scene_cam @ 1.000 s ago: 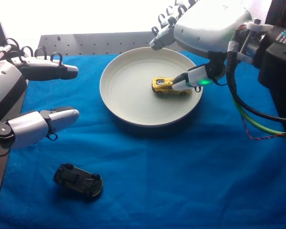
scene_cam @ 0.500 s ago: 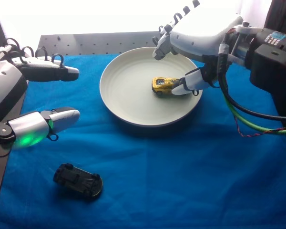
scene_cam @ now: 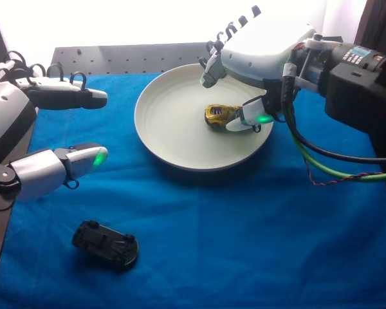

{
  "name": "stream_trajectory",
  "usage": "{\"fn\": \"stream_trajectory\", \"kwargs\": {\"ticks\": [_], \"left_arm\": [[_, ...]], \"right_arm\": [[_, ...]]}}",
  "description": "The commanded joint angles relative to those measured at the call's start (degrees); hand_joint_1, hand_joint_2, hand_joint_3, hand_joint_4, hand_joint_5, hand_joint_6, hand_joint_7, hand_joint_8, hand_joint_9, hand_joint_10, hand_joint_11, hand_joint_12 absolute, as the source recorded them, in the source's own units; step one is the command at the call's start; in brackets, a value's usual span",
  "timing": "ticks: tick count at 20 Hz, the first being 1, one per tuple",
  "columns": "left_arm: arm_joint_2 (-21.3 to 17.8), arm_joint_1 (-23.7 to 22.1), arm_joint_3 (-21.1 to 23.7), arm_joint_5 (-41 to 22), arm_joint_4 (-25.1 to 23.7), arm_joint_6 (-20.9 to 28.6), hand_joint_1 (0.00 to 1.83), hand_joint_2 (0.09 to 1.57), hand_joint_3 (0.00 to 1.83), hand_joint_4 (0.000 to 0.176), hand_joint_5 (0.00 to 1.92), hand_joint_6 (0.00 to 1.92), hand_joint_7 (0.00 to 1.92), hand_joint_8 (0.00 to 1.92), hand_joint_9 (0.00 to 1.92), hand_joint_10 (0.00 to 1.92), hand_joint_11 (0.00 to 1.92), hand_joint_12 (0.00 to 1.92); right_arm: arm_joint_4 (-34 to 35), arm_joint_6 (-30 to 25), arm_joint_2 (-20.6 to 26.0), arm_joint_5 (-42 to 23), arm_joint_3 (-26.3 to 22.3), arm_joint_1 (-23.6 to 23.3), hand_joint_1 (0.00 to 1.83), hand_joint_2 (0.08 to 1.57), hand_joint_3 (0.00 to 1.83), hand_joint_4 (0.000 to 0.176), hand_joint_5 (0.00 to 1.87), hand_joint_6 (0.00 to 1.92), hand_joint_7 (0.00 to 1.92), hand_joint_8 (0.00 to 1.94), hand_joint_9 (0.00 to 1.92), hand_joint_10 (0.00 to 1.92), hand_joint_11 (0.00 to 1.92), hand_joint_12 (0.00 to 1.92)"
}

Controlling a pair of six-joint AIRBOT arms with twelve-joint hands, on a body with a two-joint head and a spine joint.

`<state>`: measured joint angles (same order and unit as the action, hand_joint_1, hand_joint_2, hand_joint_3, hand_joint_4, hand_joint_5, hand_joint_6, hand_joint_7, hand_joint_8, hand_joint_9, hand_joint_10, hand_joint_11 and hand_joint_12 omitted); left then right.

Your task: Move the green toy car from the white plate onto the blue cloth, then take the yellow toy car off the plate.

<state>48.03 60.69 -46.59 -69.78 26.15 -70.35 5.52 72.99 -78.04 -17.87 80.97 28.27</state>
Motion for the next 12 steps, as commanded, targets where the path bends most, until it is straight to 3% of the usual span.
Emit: {"fn": "stream_trajectory", "kwargs": {"ticks": [1,2,4,5,7,9,12], "left_arm": [[0.3,-0.6,0.0,-7.5,-1.4,0.3,0.60,1.11,0.00,0.116,0.73,0.00,0.56,0.00,0.47,0.00,0.00,1.09],[0.3,-0.6,0.0,-7.6,-1.4,0.3,0.62,1.11,0.00,0.115,0.74,0.00,0.57,0.00,0.50,0.01,0.00,1.18],[0.4,-0.6,0.0,-7.6,-1.4,0.4,0.63,1.11,0.00,0.128,0.74,0.00,0.57,0.00,0.49,0.01,0.00,1.15],[0.4,-0.6,0.0,-7.6,-1.4,0.5,0.66,1.11,0.00,0.106,0.74,0.00,0.58,0.01,0.51,0.01,0.00,1.18],[0.4,-0.6,0.0,-7.7,-1.4,0.6,0.69,1.11,0.00,0.092,0.76,0.01,0.60,0.01,0.55,0.02,0.00,1.26],[0.4,-0.6,0.1,-7.8,-1.4,0.6,0.71,1.11,0.00,0.113,0.76,0.01,0.60,0.00,0.53,0.01,0.00,1.24],[0.4,-0.6,0.1,-7.9,-1.4,0.6,0.71,1.11,0.00,0.107,0.76,0.00,0.61,0.00,0.55,0.01,0.00,1.26]], "right_arm": [[-0.1,0.2,-0.2,-5.9,0.3,-0.9,0.96,0.91,0.00,0.000,0.80,0.01,0.62,0.68,0.49,1.13,0.35,1.72],[-0.1,0.2,-0.3,-5.7,0.5,-0.9,0.96,0.91,0.00,0.000,0.80,0.00,0.63,0.61,0.48,1.09,0.32,1.71],[0.0,0.2,-0.8,-5.3,1.0,-0.9,0.93,0.91,0.00,0.000,0.80,0.00,0.65,0.58,0.50,1.06,0.34,1.67],[0.0,0.2,-1.0,-5.2,1.2,-0.9,0.92,0.92,0.00,0.000,0.80,0.00,0.66,0.52,0.51,1.01,0.35,1.64],[0.1,0.2,-1.5,-4.8,1.6,-0.9,0.93,0.92,0.00,0.000,0.78,0.00,0.73,0.28,0.55,0.84,0.33,1.55],[0.1,0.2,-1.9,-4.4,2.0,-0.9,0.93,0.94,0.00,0.000,0.78,0.00,0.73,0.40,0.51,1.07,0.36,1.68],[0.1,0.2,-2.5,-3.7,2.4,-0.9,0.91,0.95,0.00,0.000,0.76,0.00,0.69,0.42,0.51,1.03,0.35,1.67]]}}
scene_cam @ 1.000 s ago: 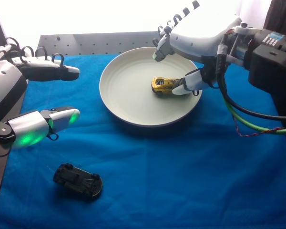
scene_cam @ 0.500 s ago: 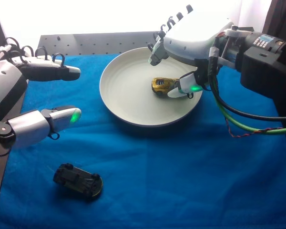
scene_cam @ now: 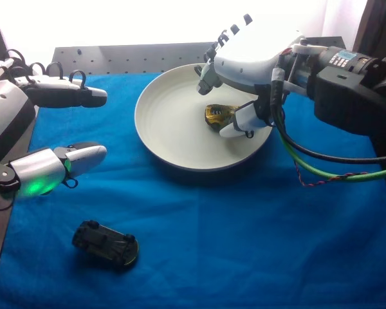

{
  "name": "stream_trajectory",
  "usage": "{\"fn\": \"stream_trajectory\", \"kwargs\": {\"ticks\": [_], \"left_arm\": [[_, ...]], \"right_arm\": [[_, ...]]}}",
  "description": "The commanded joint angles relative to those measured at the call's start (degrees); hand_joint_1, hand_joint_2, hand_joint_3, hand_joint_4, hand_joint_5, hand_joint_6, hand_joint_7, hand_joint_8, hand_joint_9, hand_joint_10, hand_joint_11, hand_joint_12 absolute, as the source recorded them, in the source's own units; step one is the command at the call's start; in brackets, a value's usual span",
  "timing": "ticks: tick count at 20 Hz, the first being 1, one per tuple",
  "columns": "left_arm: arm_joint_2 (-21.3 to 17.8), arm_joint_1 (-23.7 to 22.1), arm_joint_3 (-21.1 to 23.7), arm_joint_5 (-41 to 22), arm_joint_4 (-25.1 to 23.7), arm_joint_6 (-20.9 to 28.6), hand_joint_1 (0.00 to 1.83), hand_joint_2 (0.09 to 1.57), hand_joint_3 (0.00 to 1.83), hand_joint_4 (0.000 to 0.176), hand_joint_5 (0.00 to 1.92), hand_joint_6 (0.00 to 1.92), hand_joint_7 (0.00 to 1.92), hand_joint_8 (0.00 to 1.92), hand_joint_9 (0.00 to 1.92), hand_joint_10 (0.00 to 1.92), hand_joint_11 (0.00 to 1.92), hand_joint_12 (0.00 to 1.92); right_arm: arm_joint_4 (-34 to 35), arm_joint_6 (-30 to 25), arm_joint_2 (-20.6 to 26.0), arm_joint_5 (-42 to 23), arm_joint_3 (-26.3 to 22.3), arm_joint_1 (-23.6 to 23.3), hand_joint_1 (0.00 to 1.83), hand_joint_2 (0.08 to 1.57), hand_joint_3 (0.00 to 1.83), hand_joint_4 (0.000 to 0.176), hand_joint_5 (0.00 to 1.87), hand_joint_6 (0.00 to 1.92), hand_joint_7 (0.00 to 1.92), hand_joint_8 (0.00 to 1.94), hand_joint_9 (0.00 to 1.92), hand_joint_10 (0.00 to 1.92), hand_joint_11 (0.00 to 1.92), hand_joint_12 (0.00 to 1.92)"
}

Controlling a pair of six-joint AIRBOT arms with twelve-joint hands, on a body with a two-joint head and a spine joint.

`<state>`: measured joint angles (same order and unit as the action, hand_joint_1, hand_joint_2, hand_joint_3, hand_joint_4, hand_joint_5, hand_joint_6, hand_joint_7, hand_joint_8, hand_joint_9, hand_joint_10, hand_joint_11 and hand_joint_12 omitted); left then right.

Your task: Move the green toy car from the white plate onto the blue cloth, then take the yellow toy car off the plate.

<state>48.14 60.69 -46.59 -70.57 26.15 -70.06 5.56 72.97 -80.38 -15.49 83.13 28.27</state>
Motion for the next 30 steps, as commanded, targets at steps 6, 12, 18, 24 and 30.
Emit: {"fn": "stream_trajectory", "kwargs": {"ticks": [6,12,18,24,30], "left_arm": [[0.3,-0.6,0.2,-7.3,-1.5,0.4,0.70,1.11,0.00,0.112,0.77,0.00,0.61,0.00,0.56,0.01,0.00,1.30],[0.3,-0.6,0.2,-7.4,-1.5,0.5,0.67,1.12,0.00,0.122,0.75,0.00,0.60,0.00,0.56,0.01,0.00,1.28],[0.3,-0.6,0.3,-7.6,-1.5,0.7,0.65,1.13,0.00,0.119,0.74,0.00,0.60,0.00,0.57,0.01,0.00,1.33],[0.4,-0.5,0.3,-7.8,-1.5,0.8,0.73,1.13,0.00,0.136,0.78,0.01,0.61,0.00,0.57,0.01,0.00,1.31],[0.5,-0.5,0.2,-7.9,-1.2,0.9,0.71,1.15,0.00,0.135,0.78,0.01,0.62,0.00,0.57,0.01,0.00,1.31]], "right_arm": [[0.0,0.2,-0.6,-5.5,0.7,-0.8,0.96,0.95,0.00,0.000,0.84,0.03,0.75,0.26,0.49,1.01,0.31,1.69],[0.0,0.2,-0.9,-5.3,1.0,-0.5,1.02,0.97,0.00,0.000,0.84,0.03,0.76,0.29,0.51,1.05,0.33,1.71],[0.3,0.2,-1.2,-5.0,1.4,-0.2,1.10,0.97,0.00,0.000,0.92,0.05,0.72,0.50,0.47,1.16,0.32,1.75],[0.5,0.2,-1.4,-4.9,1.5,0.1,1.17,1.08,0.00,0.000,1.03,0.90,0.72,1.12,0.58,1.52,0.45,1.90],[0.5,0.2,-1.3,-5.2,0.9,0.1,1.23,1.18,0.00,0.000,0.97,0.92,0.77,1.47,0.66,1.51,0.59,1.88]]}}
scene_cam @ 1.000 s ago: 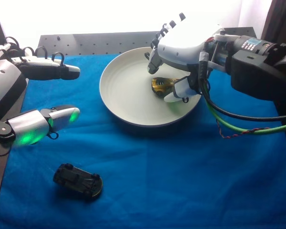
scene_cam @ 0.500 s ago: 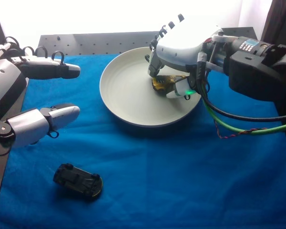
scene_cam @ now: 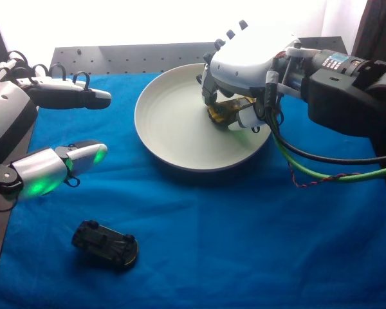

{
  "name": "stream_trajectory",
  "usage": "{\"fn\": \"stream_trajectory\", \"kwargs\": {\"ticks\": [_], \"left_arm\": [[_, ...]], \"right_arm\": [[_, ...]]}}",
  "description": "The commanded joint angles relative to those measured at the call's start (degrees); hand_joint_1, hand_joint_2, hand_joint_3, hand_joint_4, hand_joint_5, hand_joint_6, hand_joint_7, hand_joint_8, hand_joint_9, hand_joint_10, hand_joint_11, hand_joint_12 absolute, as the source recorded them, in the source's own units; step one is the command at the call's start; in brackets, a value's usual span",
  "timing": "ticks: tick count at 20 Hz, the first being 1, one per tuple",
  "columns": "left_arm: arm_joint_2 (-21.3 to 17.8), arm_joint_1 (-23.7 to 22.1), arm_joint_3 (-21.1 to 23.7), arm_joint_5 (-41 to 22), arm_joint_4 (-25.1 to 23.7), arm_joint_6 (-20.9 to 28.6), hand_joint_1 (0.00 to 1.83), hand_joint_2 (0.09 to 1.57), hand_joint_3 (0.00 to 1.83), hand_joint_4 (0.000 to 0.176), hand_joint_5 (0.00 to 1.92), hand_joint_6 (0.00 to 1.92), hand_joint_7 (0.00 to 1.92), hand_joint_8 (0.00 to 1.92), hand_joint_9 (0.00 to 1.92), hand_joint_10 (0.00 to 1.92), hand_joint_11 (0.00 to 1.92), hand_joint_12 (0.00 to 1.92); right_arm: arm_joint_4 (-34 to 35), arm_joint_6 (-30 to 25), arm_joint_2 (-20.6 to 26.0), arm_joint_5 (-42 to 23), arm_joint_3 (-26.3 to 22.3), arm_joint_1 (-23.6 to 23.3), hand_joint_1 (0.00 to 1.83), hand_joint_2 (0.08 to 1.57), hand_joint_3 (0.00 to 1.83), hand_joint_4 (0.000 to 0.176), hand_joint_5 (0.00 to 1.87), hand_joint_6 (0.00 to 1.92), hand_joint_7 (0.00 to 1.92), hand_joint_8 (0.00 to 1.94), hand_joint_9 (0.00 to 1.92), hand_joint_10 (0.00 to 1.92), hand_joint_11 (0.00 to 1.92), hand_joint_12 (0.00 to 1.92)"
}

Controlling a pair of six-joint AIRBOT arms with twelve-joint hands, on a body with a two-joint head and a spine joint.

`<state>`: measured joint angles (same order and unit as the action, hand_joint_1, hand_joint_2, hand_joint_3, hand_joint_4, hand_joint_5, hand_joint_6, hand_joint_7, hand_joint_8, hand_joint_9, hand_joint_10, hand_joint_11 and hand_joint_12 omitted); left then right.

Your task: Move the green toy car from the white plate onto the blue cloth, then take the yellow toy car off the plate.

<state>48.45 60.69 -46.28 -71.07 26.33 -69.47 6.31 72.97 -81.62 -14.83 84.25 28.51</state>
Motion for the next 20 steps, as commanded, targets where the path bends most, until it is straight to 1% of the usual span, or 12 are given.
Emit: {"fn": "stream_trajectory", "kwargs": {"ticks": [1,2,3,5,6,7,10,11,12,15,16,20], "left_arm": [[0.3,-0.4,-0.1,-7.4,-1.2,0.3,0.70,1.15,0.00,0.130,0.78,0.01,0.61,0.00,0.56,0.01,0.00,1.28],[0.4,-0.4,-0.2,-7.4,-1.1,0.3,0.69,1.15,0.00,0.132,0.77,0.00,0.59,0.00,0.53,0.00,0.00,1.23],[0.4,-0.4,-0.2,-7.4,-1.1,0.3,0.68,1.14,0.00,0.147,0.76,0.00,0.57,0.00,0.52,0.00,0.00,1.19],[0.4,-0.4,-0.2,-7.4,-1.0,0.3,0.68,1.15,0.00,0.125,0.75,0.00,0.56,0.00,0.51,0.00,0.00,1.19],[0.4,-0.4,-0.2,-7.4,-0.9,0.3,0.69,1.15,0.00,0.126,0.76,0.00,0.57,0.00,0.50,0.00,0.00,1.18],[0.4,-0.4,-0.2,-7.3,-0.8,0.3,0.75,1.15,0.00,0.099,0.78,0.01,0.59,0.01,0.50,0.01,0.00,1.17],[0.4,-0.4,-0.2,-7.3,-0.7,0.3,0.76,1.15,0.00,0.089,0.77,0.00,0.58,0.00,0.50,0.01,0.00,1.17],[0.4,-0.4,-0.2,-7.3,-0.7,0.3,0.76,1.15,0.00,0.077,0.78,0.00,0.58,0.00,0.50,0.00,0.00,1.16],[0.4,-0.3,-0.2,-7.3,-0.6,0.3,0.76,1.14,0.00,0.091,0.79,0.01,0.59,0.00,0.50,0.00,0.00,1.14],[0.4,-0.3,-0.1,-7.4,-0.6,0.3,0.73,1.14,0.00,0.114,0.80,0.01,0.58,0.00,0.49,0.01,0.00,1.08],[0.3,-0.1,0.0,-7.5,-0.6,0.3,0.74,1.14,0.00,0.111,0.81,0.01,0.59,0.00,0.51,0.01,0.00,1.13],[0.2,0.5,0.2,-7.9,-0.2,0.3,0.71,1.14,0.00,0.134,0.80,0.00,0.57,0.00,0.49,0.01,0.00,1.07]], "right_arm": [[-0.3,0.2,0.1,-6.2,-0.4,-0.2,1.23,1.18,0.00,0.000,0.97,0.89,0.77,1.46,0.66,1.47,0.58,1.86],[-0.3,0.2,0.7,-7.2,-0.9,-0.3,1.24,1.17,0.00,0.000,0.97,0.86,0.79,1.48,0.67,1.48,0.59,1.86],[-0.3,0.2,1.4,-8.0,-1.6,-0.4,1.24,1.18,0.00,0.000,0.96,0.86,0.80,1.48,0.67,1.46,0.58,1.86],[-0.3,0.2,2.9,-9.6,-3.3,-0.8,1.22,1.17,0.00,0.000,0.93,0.98,0.83,1.37,0.71,1.36,0.60,1.80],[-0.3,0.3,3.7,-10.5,-4.1,-0.9,1.21,1.17,0.00,0.000,0.93,1.00,0.84,1.32,0.74,1.30,0.61,1.75],[-0.3,0.3,4.5,-11.4,-4.9,-0.9,1.33,1.16,0.00,0.000,0.89,1.02,0.84,1.20,0.81,1.42,0.68,1.72],[-0.9,0.4,7.5,-14.2,-8.1,-1.0,1.36,1.19,0.00,0.000,0.80,1.03,0.79,1.31,0.78,1.55,0.73,1.75],[-1.5,0.4,8.6,-15.0,-9.3,-1.0,1.35,1.20,0.00,0.000,0.78,1.05,0.78,1.32,0.77,1.58,0.72,1.77],[-2.6,0.4,10.5,-16.1,-11.6,-1.0,1.36,1.19,0.00,0.000,0.79,1.09,0.82,1.24,0.80,1.53,0.72,1.74],[-5.1,0.4,14.7,-18.4,-16.2,-1.0,1.23,1.16,0.00,0.000,0.87,1.03,0.92,1.28,0.84,1.37,0.73,1.75],[-6.4,0.4,16.7,-19.7,-18.6,-1.0,1.26,1.15,0.00,0.000,0.88,0.90,0.98,1.28,1.06,1.42,1.00,1.73],[-10.1,0.4,21.8,-23.9,-25.2,1.0,1.27,1.15,0.00,0.000,0.88,0.88,0.98,1.30,1.17,1.43,1.09,1.69]]}}
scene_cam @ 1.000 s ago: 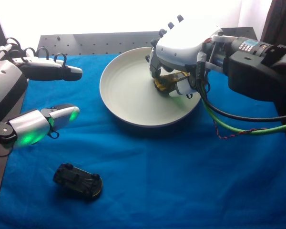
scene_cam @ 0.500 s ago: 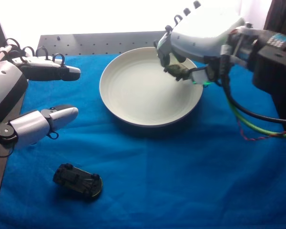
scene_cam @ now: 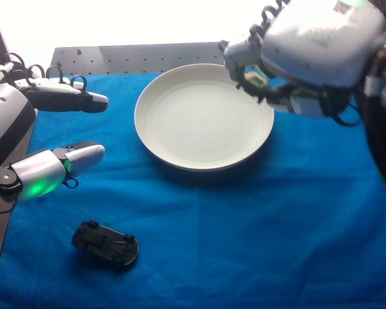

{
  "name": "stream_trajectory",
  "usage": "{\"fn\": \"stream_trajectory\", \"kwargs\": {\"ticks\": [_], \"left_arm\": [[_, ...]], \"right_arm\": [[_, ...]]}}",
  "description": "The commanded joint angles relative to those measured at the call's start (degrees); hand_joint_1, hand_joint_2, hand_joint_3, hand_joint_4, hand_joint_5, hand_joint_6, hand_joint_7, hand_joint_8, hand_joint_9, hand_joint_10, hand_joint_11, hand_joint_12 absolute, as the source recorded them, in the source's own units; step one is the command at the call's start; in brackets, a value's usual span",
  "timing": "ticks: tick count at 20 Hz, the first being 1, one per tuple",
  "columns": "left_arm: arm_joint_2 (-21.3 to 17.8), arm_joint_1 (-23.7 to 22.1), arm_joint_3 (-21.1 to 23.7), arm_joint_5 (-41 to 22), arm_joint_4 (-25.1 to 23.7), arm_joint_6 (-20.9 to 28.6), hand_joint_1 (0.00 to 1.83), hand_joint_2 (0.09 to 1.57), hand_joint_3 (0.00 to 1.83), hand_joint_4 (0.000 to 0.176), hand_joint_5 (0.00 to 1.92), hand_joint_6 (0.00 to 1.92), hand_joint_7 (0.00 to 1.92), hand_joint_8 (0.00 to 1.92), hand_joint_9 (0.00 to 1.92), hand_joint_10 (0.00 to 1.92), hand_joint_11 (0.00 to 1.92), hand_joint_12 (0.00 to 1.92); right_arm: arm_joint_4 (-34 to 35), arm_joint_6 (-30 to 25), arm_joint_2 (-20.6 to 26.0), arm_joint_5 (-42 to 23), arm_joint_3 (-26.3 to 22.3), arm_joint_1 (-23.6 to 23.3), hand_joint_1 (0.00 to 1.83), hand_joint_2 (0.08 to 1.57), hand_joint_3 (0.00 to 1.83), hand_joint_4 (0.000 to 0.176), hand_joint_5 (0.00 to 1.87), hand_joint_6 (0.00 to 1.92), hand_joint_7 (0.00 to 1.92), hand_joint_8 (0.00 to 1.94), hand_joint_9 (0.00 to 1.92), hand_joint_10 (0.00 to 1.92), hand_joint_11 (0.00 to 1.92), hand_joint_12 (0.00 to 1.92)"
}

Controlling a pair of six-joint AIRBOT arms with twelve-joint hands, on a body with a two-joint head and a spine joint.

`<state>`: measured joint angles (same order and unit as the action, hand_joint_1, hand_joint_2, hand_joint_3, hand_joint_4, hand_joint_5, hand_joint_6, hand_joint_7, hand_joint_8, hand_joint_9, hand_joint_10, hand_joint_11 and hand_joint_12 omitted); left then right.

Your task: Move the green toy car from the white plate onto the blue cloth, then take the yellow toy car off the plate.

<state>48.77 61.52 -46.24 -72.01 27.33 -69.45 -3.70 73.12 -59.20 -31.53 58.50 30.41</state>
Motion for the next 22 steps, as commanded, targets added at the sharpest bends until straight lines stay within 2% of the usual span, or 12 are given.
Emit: {"fn": "stream_trajectory", "kwargs": {"ticks": [1,2,3,5,6,7,9,10,16,18,20,22], "left_arm": [[-0.2,-0.2,0.2,-7.0,-1.1,0.2,0.74,1.14,0.00,0.095,0.81,0.01,0.60,0.01,0.53,0.02,0.02,1.13],[-0.2,-0.1,0.2,-7.0,-1.0,0.2,0.74,1.14,0.00,0.097,0.81,0.00,0.60,0.01,0.53,0.01,0.01,1.17],[-0.2,0.2,0.2,-7.2,-0.7,0.2,0.71,1.14,0.00,0.128,0.81,0.00,0.60,0.00,0.53,0.01,0.00,1.17],[-0.3,0.7,0.4,-7.5,-0.3,0.2,0.69,1.14,0.00,0.125,0.79,0.00,0.59,0.00,0.53,0.01,0.00,1.19],[-0.3,1.0,0.5,-7.7,-0.1,0.2,0.70,1.14,0.00,0.106,0.79,0.00,0.59,0.00,0.55,0.01,0.00,1.30],[-0.3,1.2,0.6,-7.8,0.1,0.2,0.71,1.14,0.00,0.098,0.78,0.00,0.60,0.00,0.54,0.01,0.00,1.29],[-0.3,1.3,0.7,-7.7,0.2,0.2,0.68,1.15,0.00,0.106,0.76,0.00,0.56,0.00,0.51,0.00,0.00,1.25],[-0.3,1.4,0.8,-7.7,0.3,0.2,0.73,1.15,0.00,0.069,0.77,0.00,0.58,0.01,0.54,0.02,0.01,1.29],[-0.2,2.1,1.0,-7.7,0.7,0.2,0.72,1.15,0.00,0.081,0.79,0.01,0.61,0.01,0.59,0.02,0.06,1.28],[-0.2,2.1,1.1,-7.7,0.7,0.2,0.73,1.14,0.00,0.087,0.80,0.01,0.64,0.02,0.61,0.03,0.07,1.31],[-0.2,2.1,1.2,-7.7,0.7,0.2,0.72,1.14,0.00,0.094,0.81,0.01,0.65,0.01,0.60,0.02,0.07,1.27],[-0.2,2.1,1.3,-7.9,0.7,0.2,0.71,1.14,0.00,0.091,0.81,0.00,0.65,0.01,0.62,0.03,0.08,1.32]], "right_arm": [[-0.9,0.3,0.9,-8.5,-1.3,0.1,1.27,1.15,0.00,0.000,0.85,0.93,0.99,1.28,1.14,1.39,1.04,1.68],[-1.6,0.3,2.2,-9.6,-2.9,1.0,1.27,1.14,0.00,0.000,0.86,0.95,1.02,1.22,1.12,1.34,1.01,1.65],[-2.3,0.3,3.7,-11.4,-5.1,2.2,1.36,1.13,0.00,0.000,0.83,1.02,1.01,1.08,0.94,1.33,0.89,1.61],[-3.4,0.3,5.4,-13.0,-7.7,3.9,1.40,1.08,0.00,0.000,0.90,0.91,1.09,0.81,1.06,1.16,1.07,1.45],[-4.0,0.3,6.4,-13.8,-9.1,4.9,1.29,1.07,0.00,0.000,1.03,0.68,1.15,1.01,1.35,1.22,1.27,1.54],[-4.2,0.3,7.5,-14.8,-10.6,6.2,1.28,1.10,0.00,0.000,0.99,0.74,1.06,1.17,1.27,1.43,1.20,1.74],[-4.5,0.2,8.8,-16.3,-12.4,7.9,1.29,1.08,0.00,0.000,1.05,0.71,1.10,1.09,1.14,1.33,1.04,1.69],[-5.0,-0.7,9.2,-17.1,-13.1,8.8,1.38,1.10,0.00,0.000,0.95,0.86,0.98,1.02,0.97,1.32,0.99,1.64],[-4.4,-4.3,8.6,-19.6,-15.1,17.4,1.39,1.11,0.00,0.000,1.00,0.76,1.01,1.16,0.84,1.29,0.71,1.72],[-3.0,-4.3,7.9,-19.2,-14.8,19.1,1.29,1.10,0.00,0.000,1.05,0.63,1.00,1.28,1.00,1.48,0.83,1.69],[-1.8,-4.3,6.3,-18.1,-13.9,20.0,1.29,1.06,0.00,0.000,1.06,0.91,1.13,0.77,0.93,1.00,0.72,1.42],[-1.5,-4.3,5.7,-17.3,-13.5,20.1,1.27,1.05,0.00,0.000,1.09,0.81,1.16,0.77,0.89,0.95,0.62,1.44]]}}
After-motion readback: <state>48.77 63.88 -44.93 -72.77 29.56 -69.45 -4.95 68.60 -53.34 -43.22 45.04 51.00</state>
